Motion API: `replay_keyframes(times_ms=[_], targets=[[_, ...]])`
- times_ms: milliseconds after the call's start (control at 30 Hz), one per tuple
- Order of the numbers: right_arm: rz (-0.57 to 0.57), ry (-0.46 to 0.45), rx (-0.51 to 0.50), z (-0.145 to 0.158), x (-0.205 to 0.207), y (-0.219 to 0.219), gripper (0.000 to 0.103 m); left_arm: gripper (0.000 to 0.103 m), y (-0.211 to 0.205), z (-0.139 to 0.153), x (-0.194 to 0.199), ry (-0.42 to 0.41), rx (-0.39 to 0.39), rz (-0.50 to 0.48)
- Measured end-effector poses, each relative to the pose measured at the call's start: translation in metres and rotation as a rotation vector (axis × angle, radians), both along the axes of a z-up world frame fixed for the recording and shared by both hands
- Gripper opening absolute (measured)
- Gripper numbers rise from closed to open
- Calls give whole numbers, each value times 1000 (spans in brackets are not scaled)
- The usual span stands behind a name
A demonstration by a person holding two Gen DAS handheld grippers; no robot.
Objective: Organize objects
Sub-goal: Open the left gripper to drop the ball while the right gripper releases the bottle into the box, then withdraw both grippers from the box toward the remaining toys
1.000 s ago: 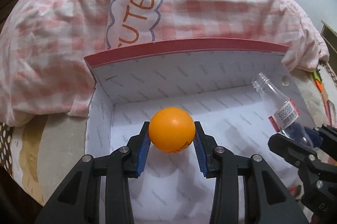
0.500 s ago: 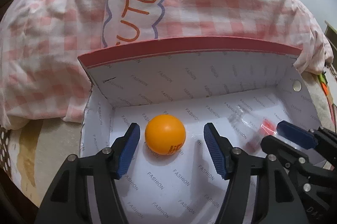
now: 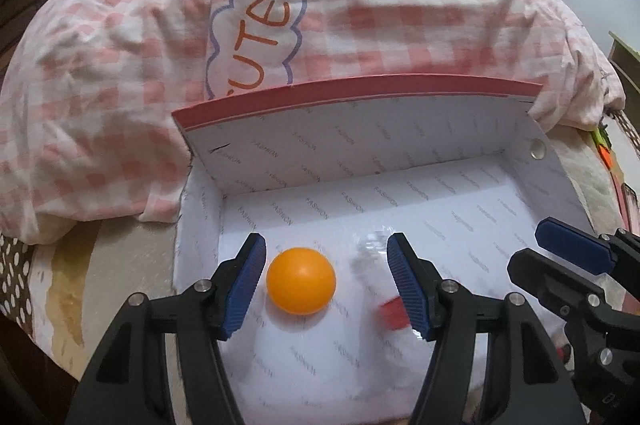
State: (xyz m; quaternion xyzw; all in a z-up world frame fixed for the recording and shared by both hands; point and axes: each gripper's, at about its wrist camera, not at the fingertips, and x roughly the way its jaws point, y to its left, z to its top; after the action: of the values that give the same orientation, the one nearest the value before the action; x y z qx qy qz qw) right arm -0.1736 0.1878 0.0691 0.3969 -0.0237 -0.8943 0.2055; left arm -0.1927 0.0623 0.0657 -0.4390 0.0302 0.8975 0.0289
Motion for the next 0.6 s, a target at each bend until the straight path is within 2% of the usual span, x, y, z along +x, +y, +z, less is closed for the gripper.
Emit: replay_keyframes(times_ms=[233,367,433,600], targets=[[14,20,-25,10,31,1,36,64,-7,15,35,26,24,-13],[19,28,-35,8,51,1,38,64,-25,11,47,28,49,-13],[21,27,-36,4,63,2,44,64,-34,10,51,27,60,-10],[19,25,-36,-3,89,5,45,64,-39,7,74,17,72,-14]])
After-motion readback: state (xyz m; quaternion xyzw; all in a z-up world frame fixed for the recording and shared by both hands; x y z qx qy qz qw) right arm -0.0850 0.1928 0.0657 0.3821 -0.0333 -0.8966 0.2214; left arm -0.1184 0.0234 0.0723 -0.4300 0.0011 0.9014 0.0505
